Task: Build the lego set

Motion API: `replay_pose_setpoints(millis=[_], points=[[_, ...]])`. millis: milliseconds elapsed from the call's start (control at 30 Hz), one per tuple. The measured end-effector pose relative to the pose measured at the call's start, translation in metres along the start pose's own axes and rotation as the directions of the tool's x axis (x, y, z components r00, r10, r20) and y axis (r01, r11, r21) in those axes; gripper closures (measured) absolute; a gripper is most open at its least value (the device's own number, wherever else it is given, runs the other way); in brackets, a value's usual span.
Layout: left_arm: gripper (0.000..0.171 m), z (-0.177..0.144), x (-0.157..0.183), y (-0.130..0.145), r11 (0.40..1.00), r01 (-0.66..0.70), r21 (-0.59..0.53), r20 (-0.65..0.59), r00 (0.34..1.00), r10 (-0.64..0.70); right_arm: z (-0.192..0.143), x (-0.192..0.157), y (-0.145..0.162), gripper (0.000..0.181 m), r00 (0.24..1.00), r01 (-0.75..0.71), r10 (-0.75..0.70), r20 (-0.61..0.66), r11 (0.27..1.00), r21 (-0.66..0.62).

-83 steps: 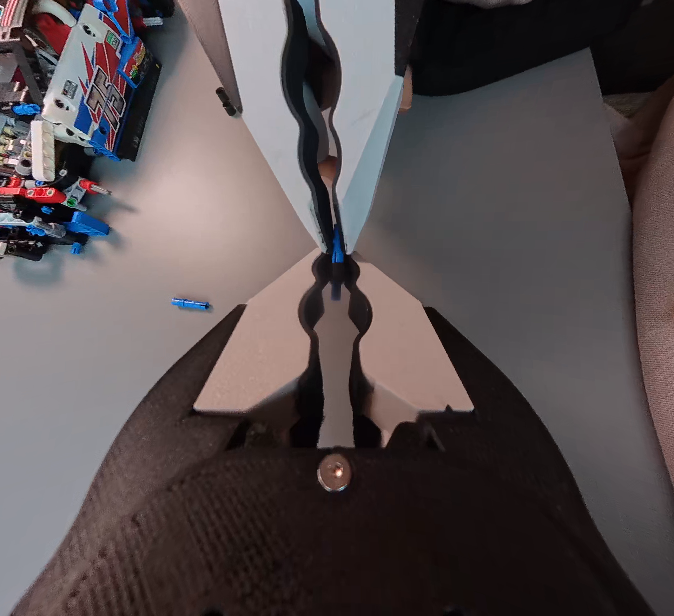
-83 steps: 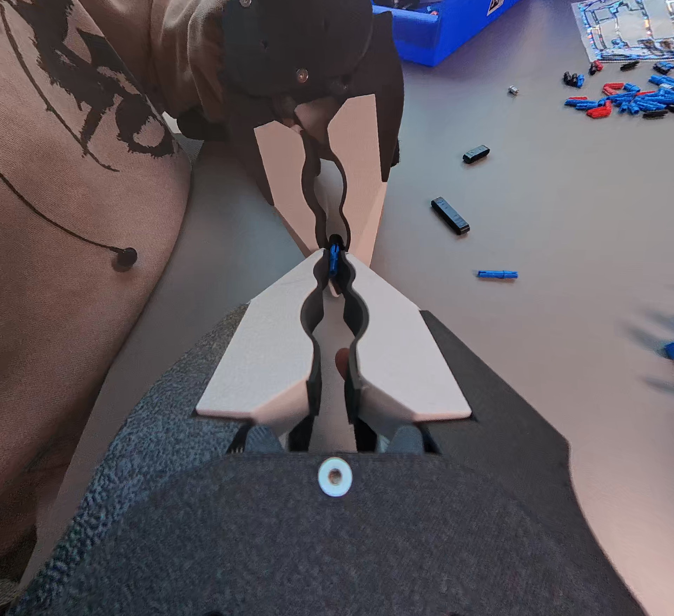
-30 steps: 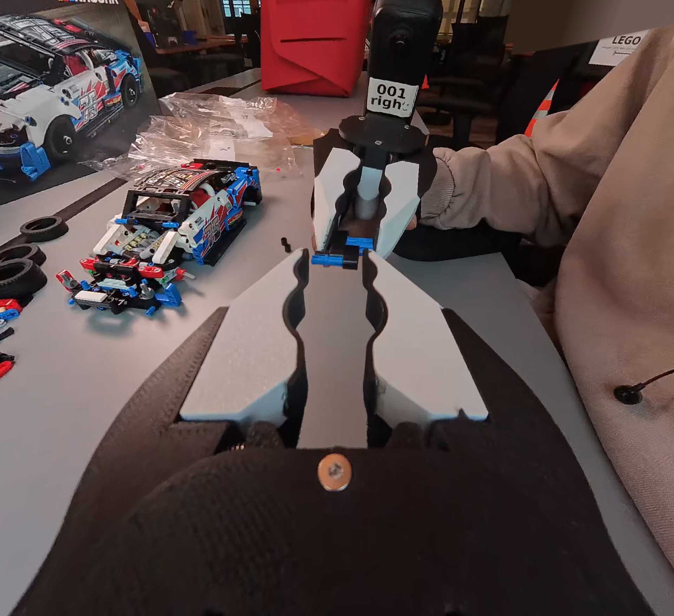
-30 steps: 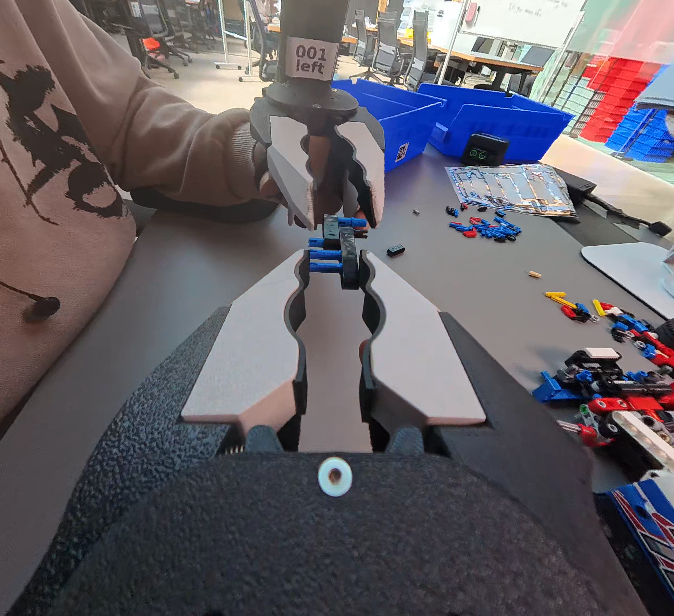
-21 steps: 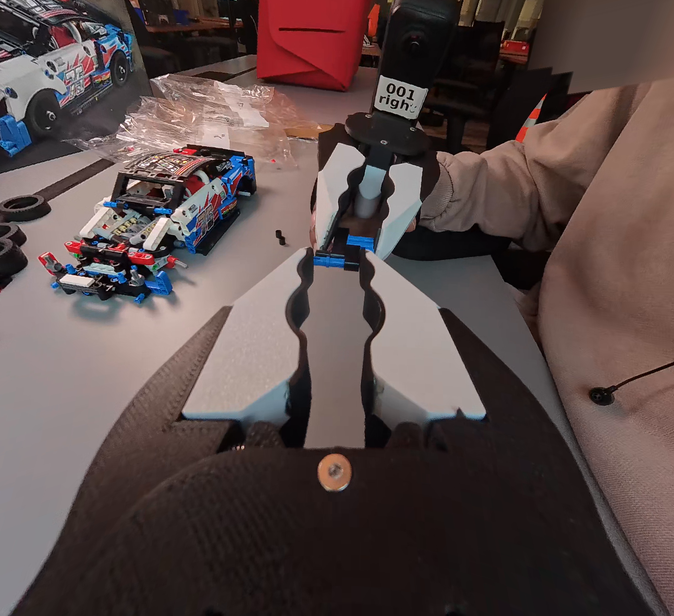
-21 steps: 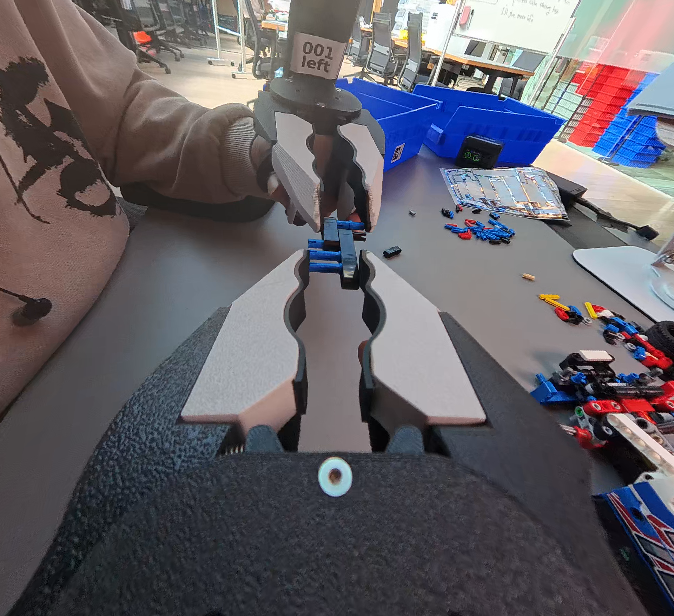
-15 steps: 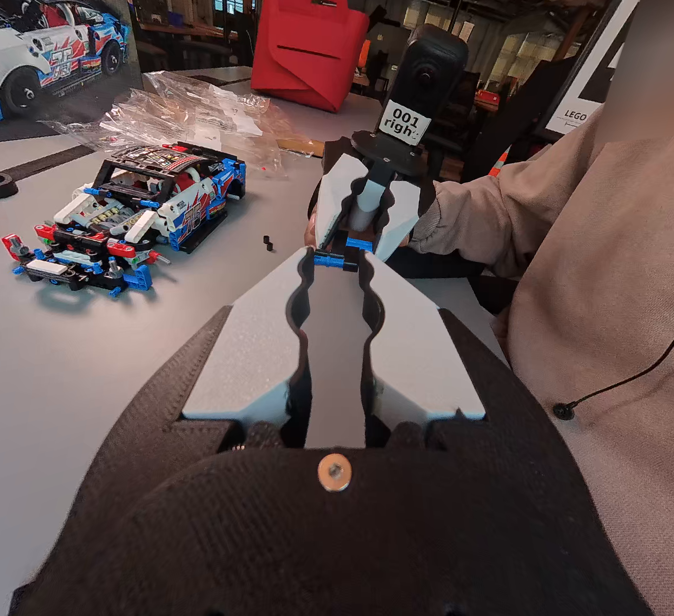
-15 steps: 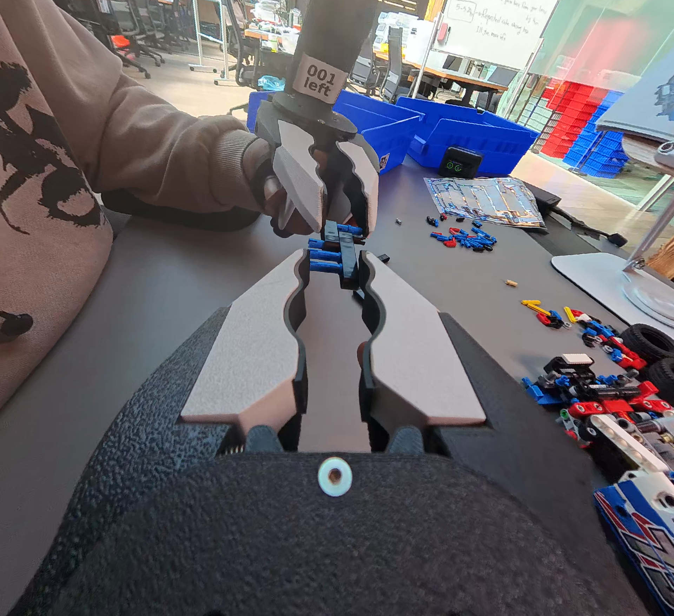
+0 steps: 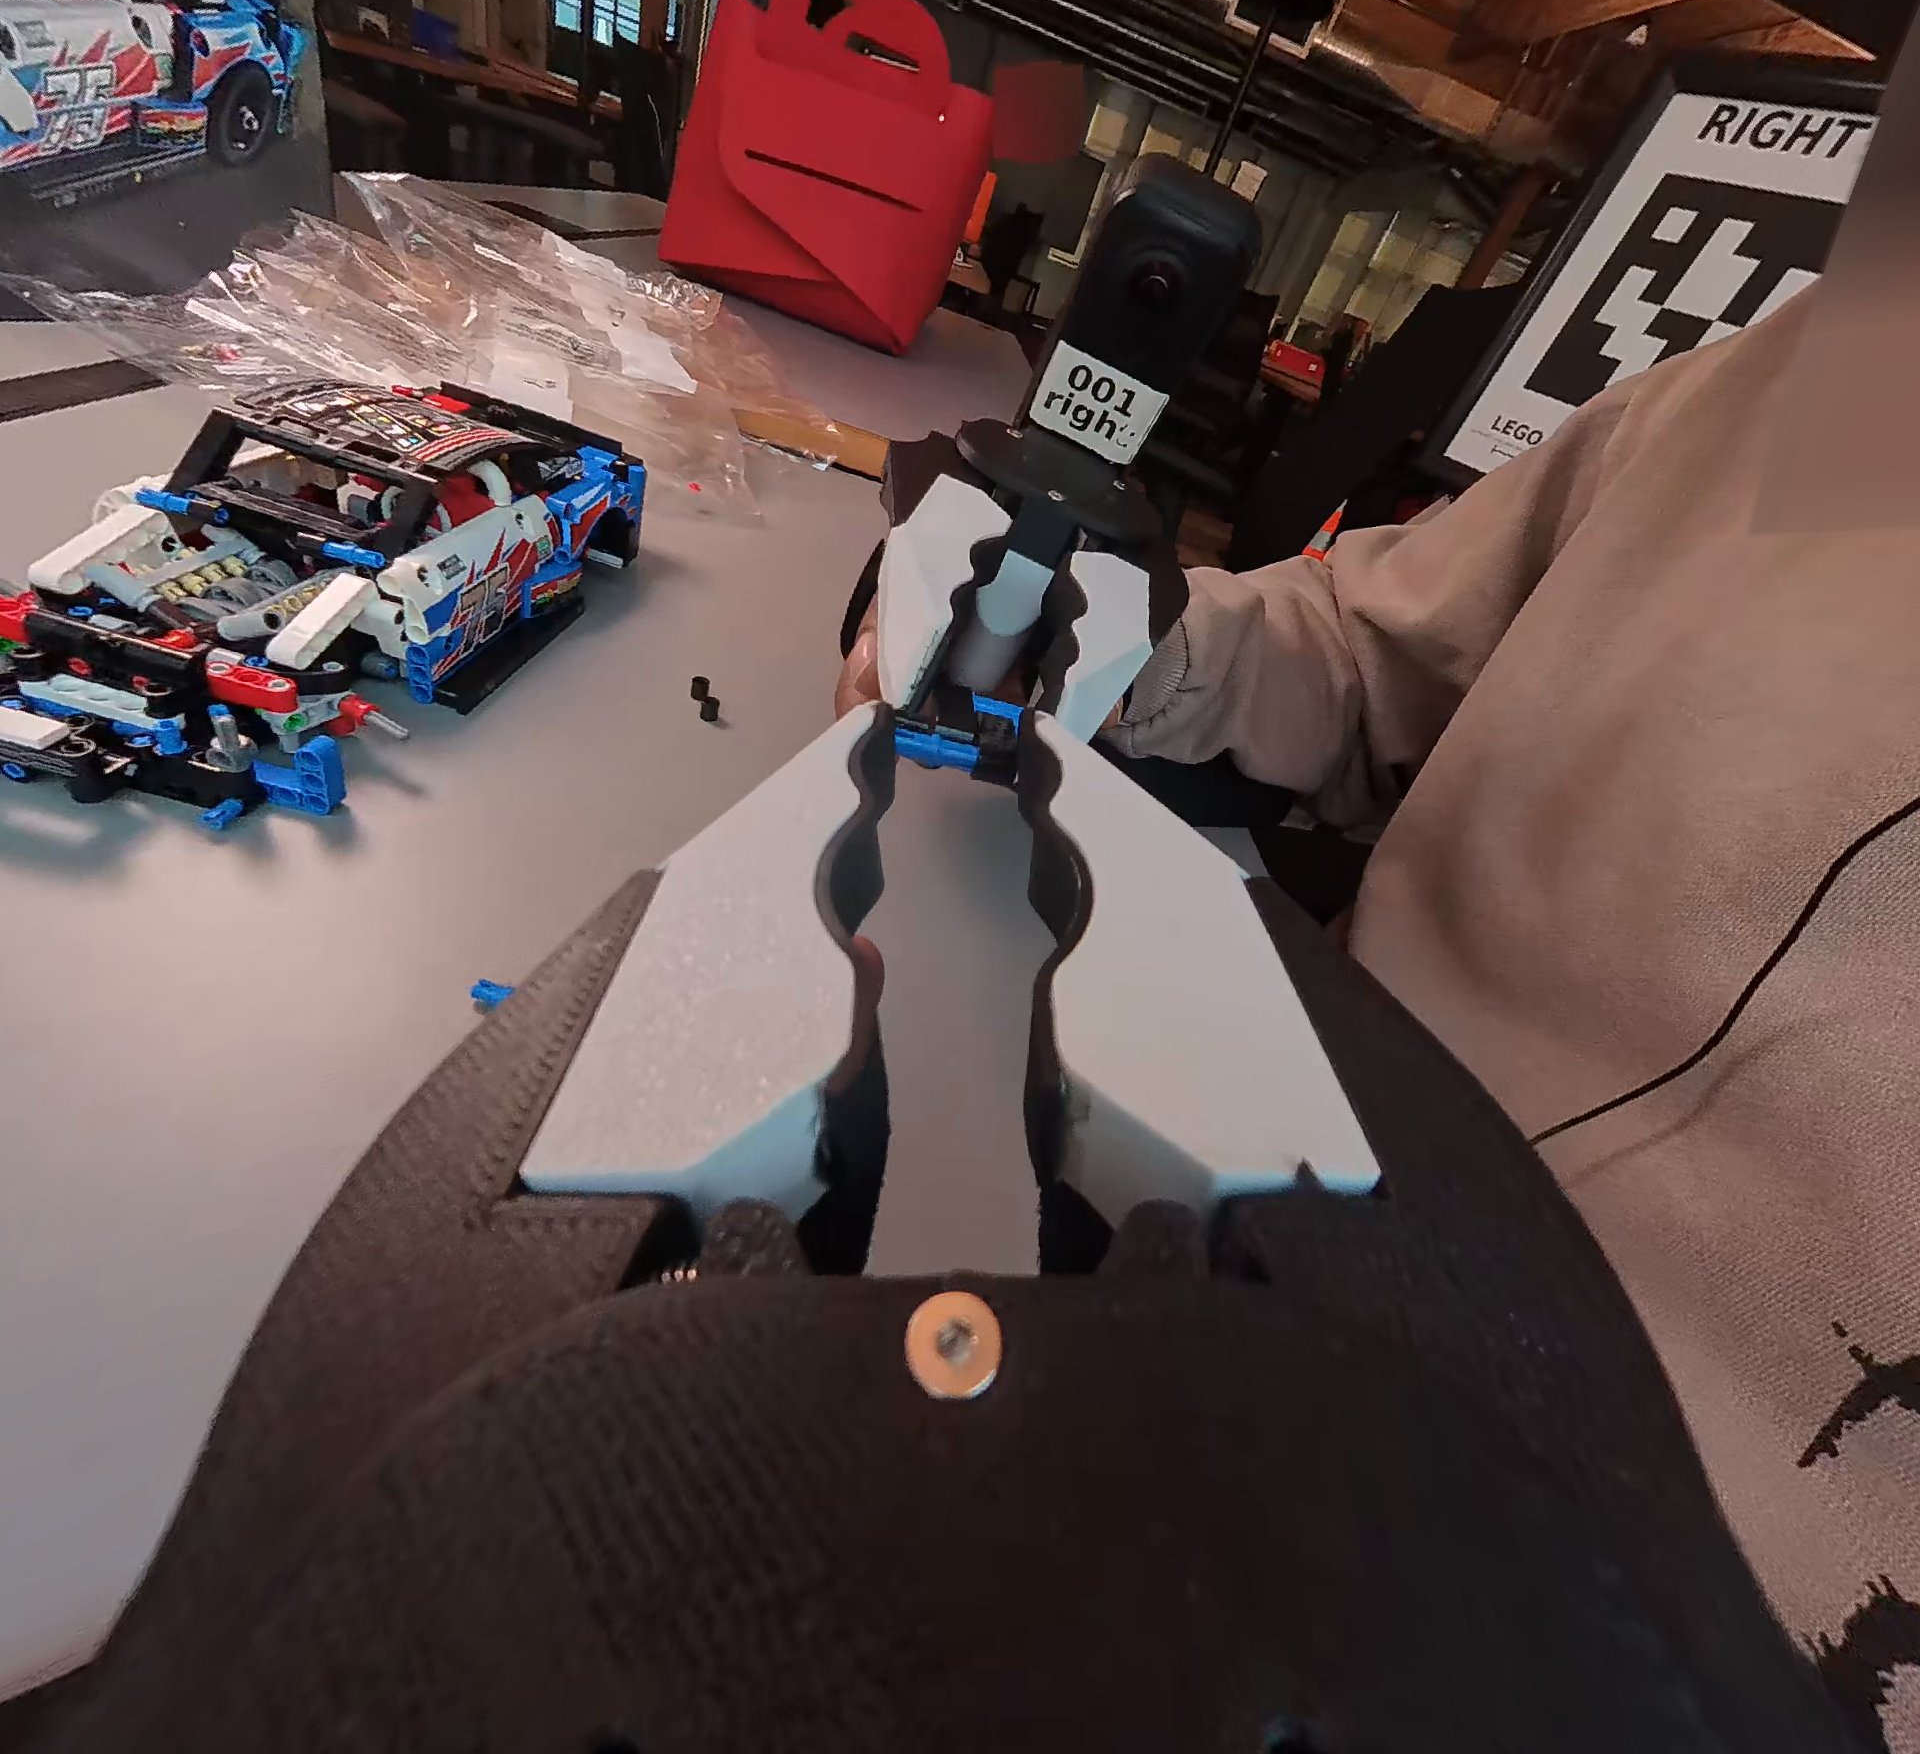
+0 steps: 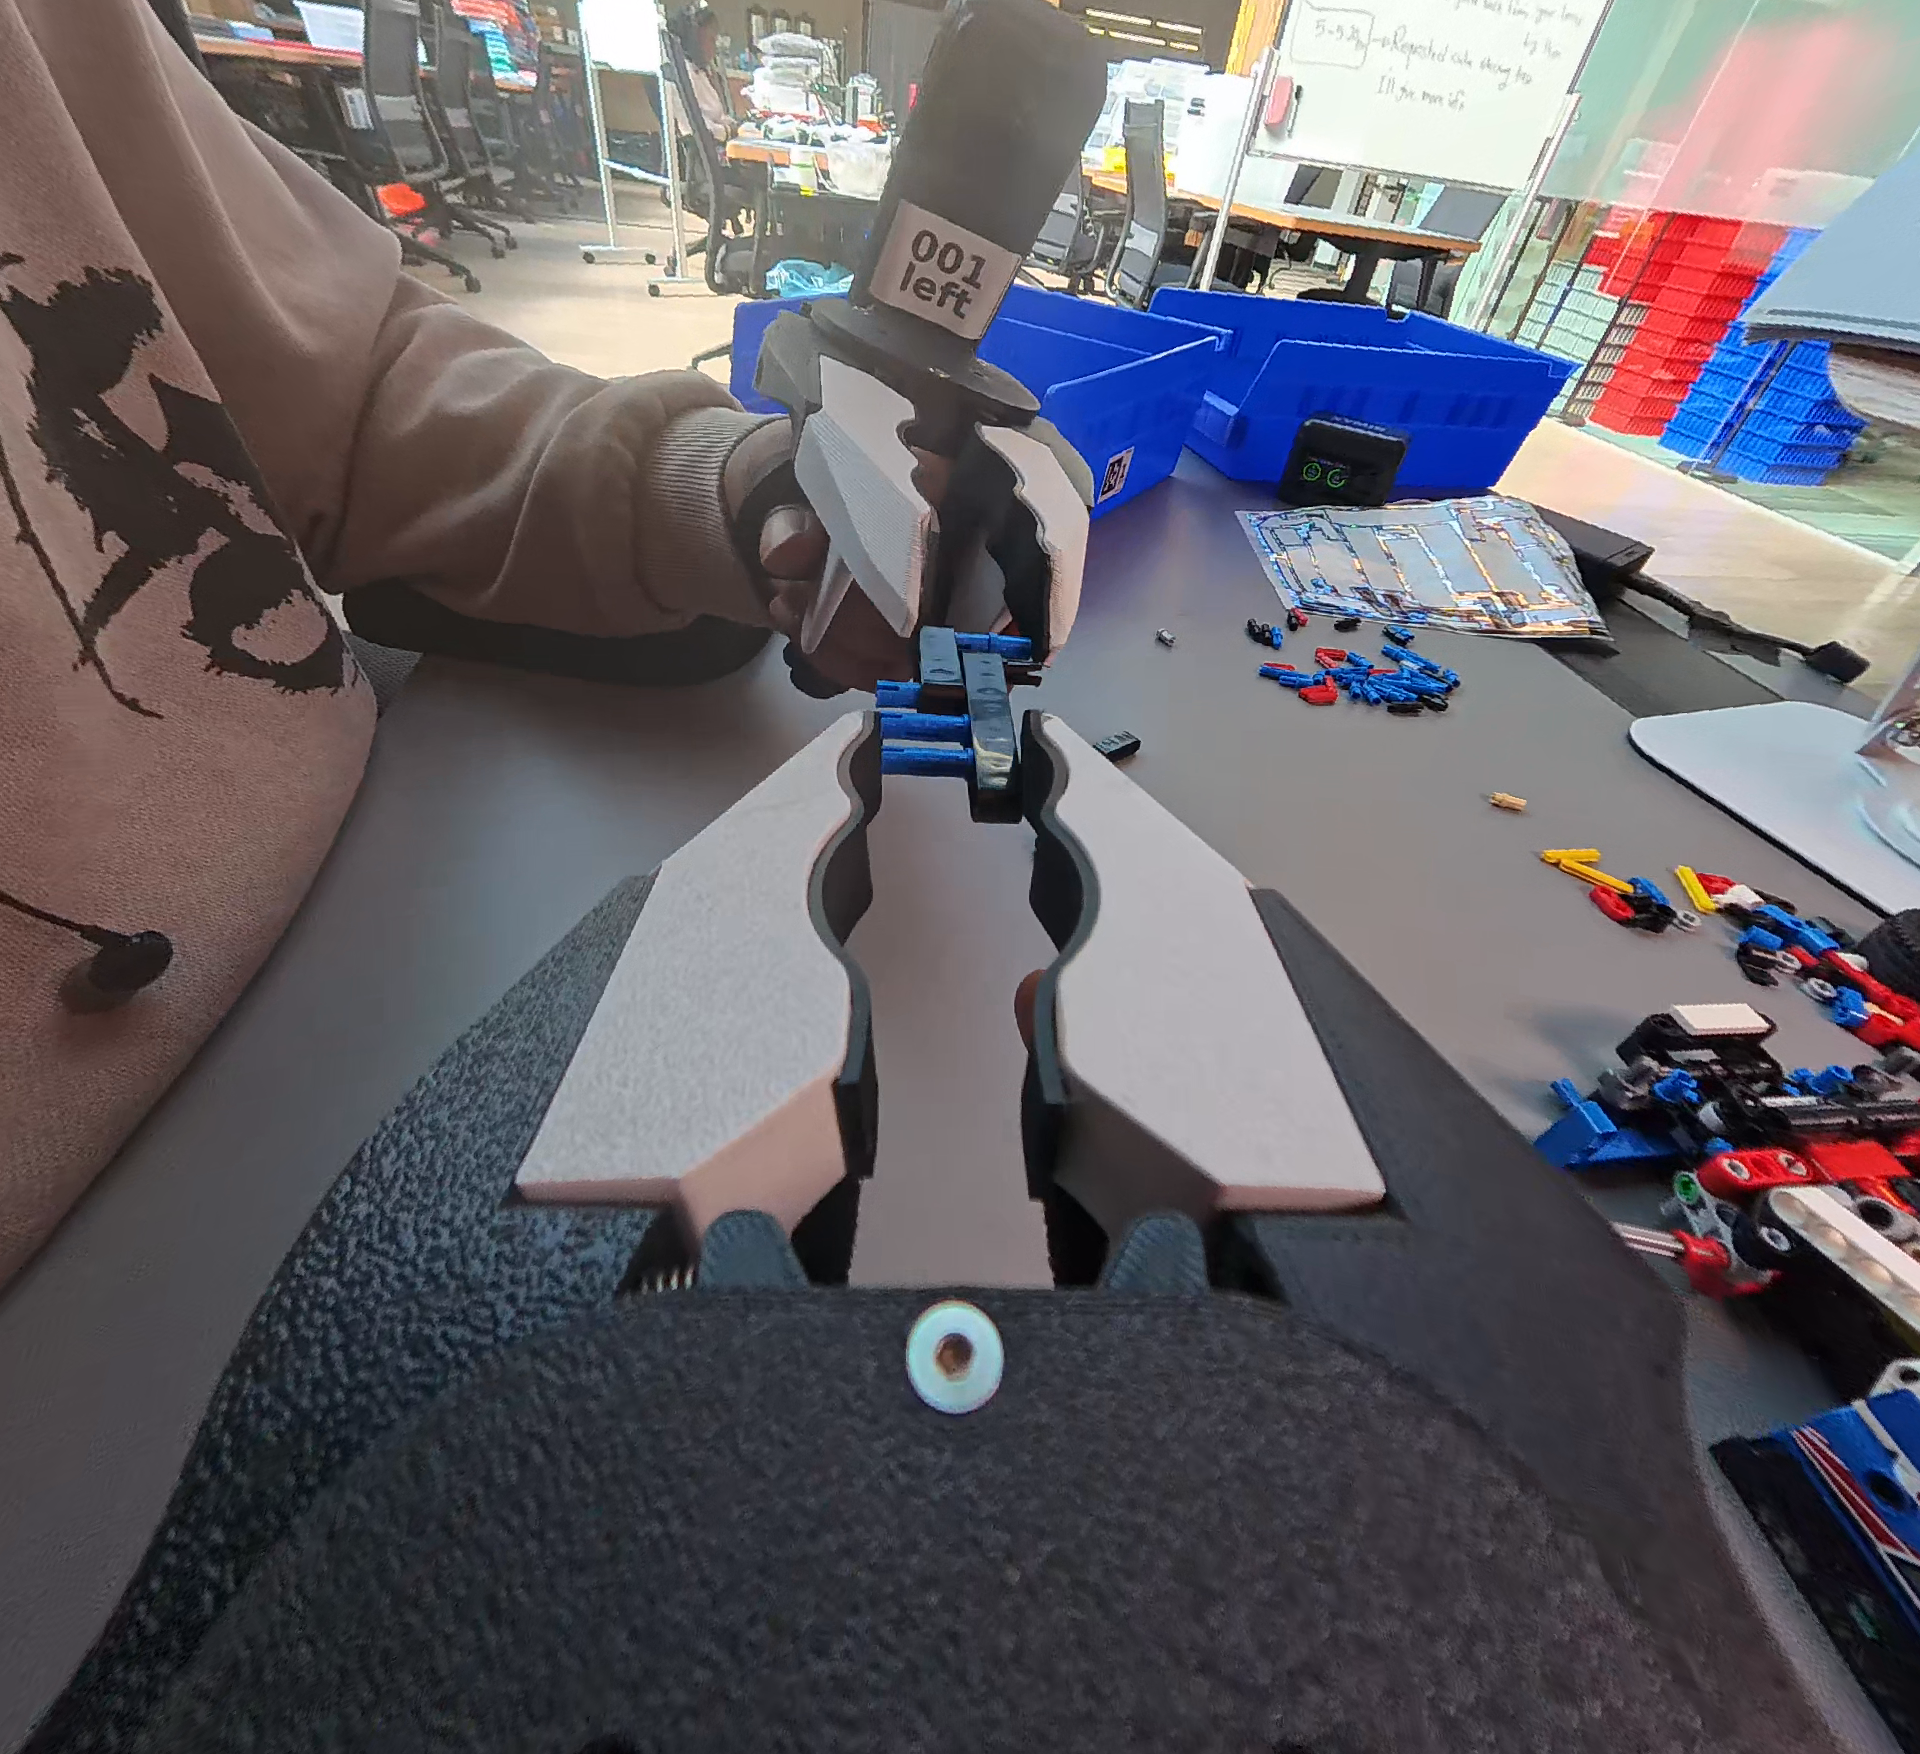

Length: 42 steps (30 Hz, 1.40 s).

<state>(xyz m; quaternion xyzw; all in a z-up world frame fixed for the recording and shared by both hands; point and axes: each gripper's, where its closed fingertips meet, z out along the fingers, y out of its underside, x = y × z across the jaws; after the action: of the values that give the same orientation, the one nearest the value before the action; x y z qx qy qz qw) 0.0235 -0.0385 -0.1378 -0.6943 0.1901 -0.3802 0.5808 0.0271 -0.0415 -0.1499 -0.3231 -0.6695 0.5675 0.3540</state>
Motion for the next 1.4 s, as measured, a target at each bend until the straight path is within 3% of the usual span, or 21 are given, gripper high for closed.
replay_pose_setpoints(millis=[100,333,367,467,533,667,767,933,1133,1300,1400], points=[[0.165,-0.001,-0.003,-0.002,1.0,0.009,0.012,0.008,1.0,-0.009,0.0,-0.002,0.0,0.157,1.0,0.011,-0.011,0.004,1.0,0.0],[0.165,-0.002,-0.001,-0.004,1.0,0.006,0.021,-0.009,1.0,-0.006,0.001,-0.005,-0.003,0.157,1.0,0.029,-0.029,0.004,1.0,0.01],[0.163,-0.003,0.0,-0.005,1.0,-0.009,0.022,-0.006,1.0,0.009,0.001,-0.005,-0.003,0.157,0.999,0.034,-0.034,0.007,0.999,0.009],[0.131,-0.003,0.004,-0.001,0.999,-0.035,-0.003,-0.025,0.999,0.035,-0.002,-0.003,-0.005,0.157,0.999,0.044,-0.044,-0.001,0.999,0.013],[0.127,-0.003,0.003,0.004,0.998,-0.052,-0.028,-0.023,0.998,0.051,-0.004,-0.001,-0.006,0.157,0.999,0.043,-0.043,-0.012,0.999,0.019],[0.148,0.004,0.005,0.01,0.993,-0.101,-0.064,-0.002,0.995,0.101,0.001,-0.006,0.001,0.157,0.998,0.057,-0.057,0.011,0.998,-0.032],[0.148,0.003,0.002,0.016,0.979,-0.159,-0.126,0.029,0.986,0.163,0.004,-0.007,0.011,0.157,0.995,0.097,-0.097,0.002,0.99,-0.101],[0.148,0.003,-0.003,0.031,0.881,-0.36,-0.306,0.066,0.915,0.397,0.007,-0.006,0.032,0.157,0.97,0.231,-0.242,-0.008,0.936,-0.266],[0.148,0.003,-0.008,0.05,0.798,-0.426,-0.425,0.053,0.869,0.492,0.008,-0.007,0.053,0.157,0.941,0.32,-0.338,0.027,0.861,-0.396],[0.148,0.001,-0.01,0.052,0.789,-0.446,-0.423,0.043,0.86,0.509,0.007,-0.012,0.035,0.149,0.978,0.205,-0.205,0.025,0.947,-0.249],[0.148,0.005,-0.006,0.055,0.783,-0.456,-0.422,0.032,0.856,0.516,0.007,-0.011,0.038,0.146,0.99,0.141,-0.135,0.041,0.957,-0.252]])
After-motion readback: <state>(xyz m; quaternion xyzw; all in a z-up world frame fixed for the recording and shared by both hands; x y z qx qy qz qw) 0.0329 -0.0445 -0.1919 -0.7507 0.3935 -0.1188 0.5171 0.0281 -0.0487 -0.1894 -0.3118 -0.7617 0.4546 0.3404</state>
